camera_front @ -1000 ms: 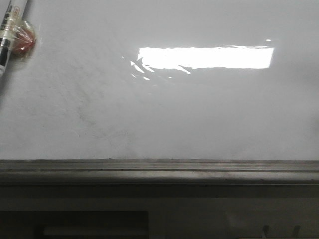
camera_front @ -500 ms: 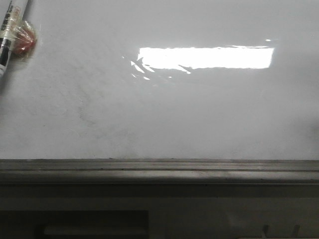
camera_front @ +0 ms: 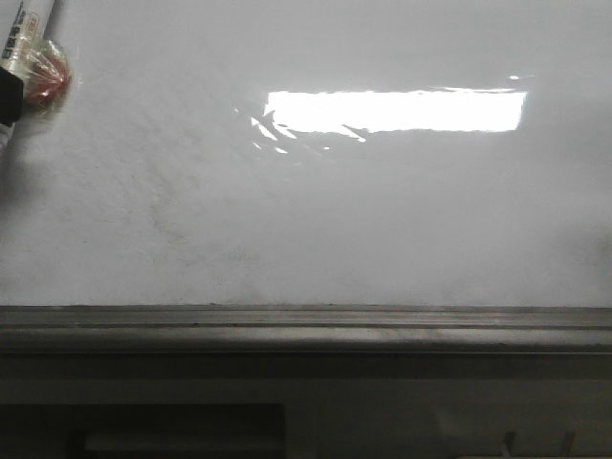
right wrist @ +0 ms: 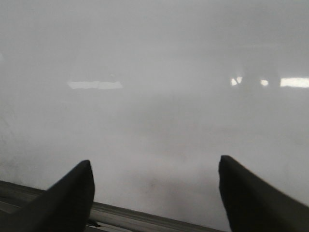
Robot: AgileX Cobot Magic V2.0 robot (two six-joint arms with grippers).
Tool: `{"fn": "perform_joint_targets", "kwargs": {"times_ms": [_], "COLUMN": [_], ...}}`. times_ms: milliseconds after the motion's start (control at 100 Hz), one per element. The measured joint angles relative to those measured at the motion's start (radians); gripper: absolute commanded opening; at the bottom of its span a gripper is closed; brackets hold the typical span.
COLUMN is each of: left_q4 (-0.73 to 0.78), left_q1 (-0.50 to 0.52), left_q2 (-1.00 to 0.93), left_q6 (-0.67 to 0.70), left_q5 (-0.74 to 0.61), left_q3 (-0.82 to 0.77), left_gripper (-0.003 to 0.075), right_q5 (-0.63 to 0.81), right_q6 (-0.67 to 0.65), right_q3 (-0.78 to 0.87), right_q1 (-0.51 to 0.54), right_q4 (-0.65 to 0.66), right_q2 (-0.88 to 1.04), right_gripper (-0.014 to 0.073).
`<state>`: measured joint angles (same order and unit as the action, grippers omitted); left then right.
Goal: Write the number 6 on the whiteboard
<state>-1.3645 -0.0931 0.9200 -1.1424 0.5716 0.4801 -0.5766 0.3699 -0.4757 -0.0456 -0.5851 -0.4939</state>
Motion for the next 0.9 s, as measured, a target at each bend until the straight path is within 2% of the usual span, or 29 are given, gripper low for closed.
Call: {"fn": "perform_joint_targets", "kwargs": {"times_ms": [140, 210, 310, 400, 690, 830, 900], "left_q4": [-0.055, -0.066, -0.070, -0.070, -0.047, 0.011, 0.039], "left_q1": [0.000, 0.000, 0.000, 0.000, 0.000, -0.005, -0.038], "left_q2": [0.025, 0.036, 0.054, 0.068, 0.072, 0.070, 0.064], "left_q6": [-0.056, -0.068, -0.075, -0.090, -0.152, -0.161, -0.161], "left_q5": [0.005, 0.007, 0.007, 0.009, 0.030, 0.098, 0.127], "left_q3": [0.011, 0.015, 0.018, 0.018, 0.034, 0.087, 0.113], "left_gripper": [0.0381, 0.0328, 0.0176, -0.0024, -0.0020, -0.0020, -0.0020], "right_q5": [0.000, 0.000, 0.000, 0.002, 0.002, -0.011, -0.041], "right_q6": [0.000, 0.000, 0.000, 0.000, 0.000, 0.009, 0.049], "right_q3": [0.000, 0.000, 0.000, 0.000, 0.000, -0.005, -0.021], "right_q1": [0.000, 0.000, 0.000, 0.000, 0.000, 0.000, -0.004], "right_q4": [0.000, 0.000, 0.000, 0.000, 0.000, -0.010, -0.041], "right_q2": [0.000, 0.000, 0.000, 0.000, 0.000, -0.007, -0.026], "right_gripper": [0.0489, 0.0489, 0.0489, 0.0489, 0.0489, 0.0489, 0.0489]}}
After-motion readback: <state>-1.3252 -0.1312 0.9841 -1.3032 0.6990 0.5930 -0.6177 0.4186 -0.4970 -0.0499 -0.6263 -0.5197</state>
